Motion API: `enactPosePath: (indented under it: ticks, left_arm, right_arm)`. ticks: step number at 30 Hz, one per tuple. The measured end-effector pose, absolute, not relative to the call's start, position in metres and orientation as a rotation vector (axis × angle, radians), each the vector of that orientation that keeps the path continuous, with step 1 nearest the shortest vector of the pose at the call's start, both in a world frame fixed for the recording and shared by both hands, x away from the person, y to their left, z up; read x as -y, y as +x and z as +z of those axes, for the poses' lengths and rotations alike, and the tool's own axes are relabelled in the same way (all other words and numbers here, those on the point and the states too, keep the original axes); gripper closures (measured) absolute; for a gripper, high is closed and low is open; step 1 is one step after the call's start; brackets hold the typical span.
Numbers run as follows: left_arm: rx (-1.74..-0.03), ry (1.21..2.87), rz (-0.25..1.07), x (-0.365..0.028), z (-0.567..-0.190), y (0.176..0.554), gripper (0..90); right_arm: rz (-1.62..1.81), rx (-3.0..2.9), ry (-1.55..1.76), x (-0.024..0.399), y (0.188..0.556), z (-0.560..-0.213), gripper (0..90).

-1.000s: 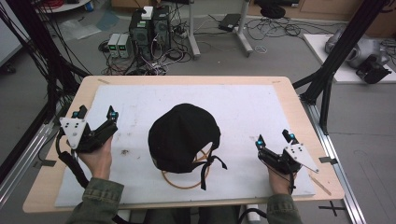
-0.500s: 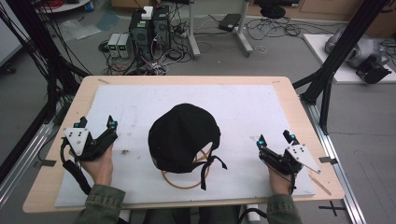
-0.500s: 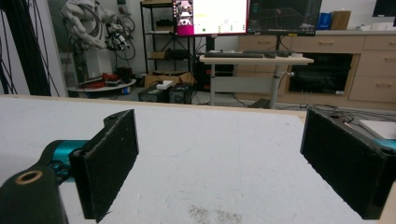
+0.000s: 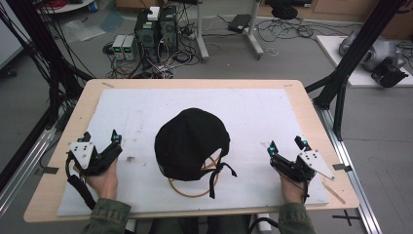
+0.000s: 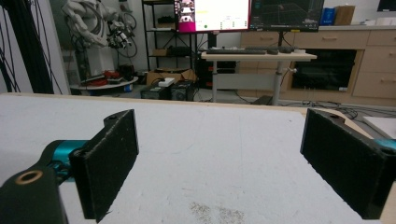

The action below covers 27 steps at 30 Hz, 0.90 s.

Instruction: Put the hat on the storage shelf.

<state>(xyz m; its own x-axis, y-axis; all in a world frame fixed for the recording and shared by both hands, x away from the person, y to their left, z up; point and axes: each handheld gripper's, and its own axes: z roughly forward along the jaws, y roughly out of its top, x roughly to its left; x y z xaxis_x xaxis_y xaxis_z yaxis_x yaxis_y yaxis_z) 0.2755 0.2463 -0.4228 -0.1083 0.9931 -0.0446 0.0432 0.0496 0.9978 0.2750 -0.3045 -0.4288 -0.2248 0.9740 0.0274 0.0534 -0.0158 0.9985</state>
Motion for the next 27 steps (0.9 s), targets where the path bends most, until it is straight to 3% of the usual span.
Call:
enactPosePath:
  ticks: [27]
  left_arm:
    - [-1.362,1.150,1.220,-0.256,-0.445,0.266,18.5]
  right_arm:
    - [1.363,-1.400,1.135,0.306,0.275,-0.429,10.4]
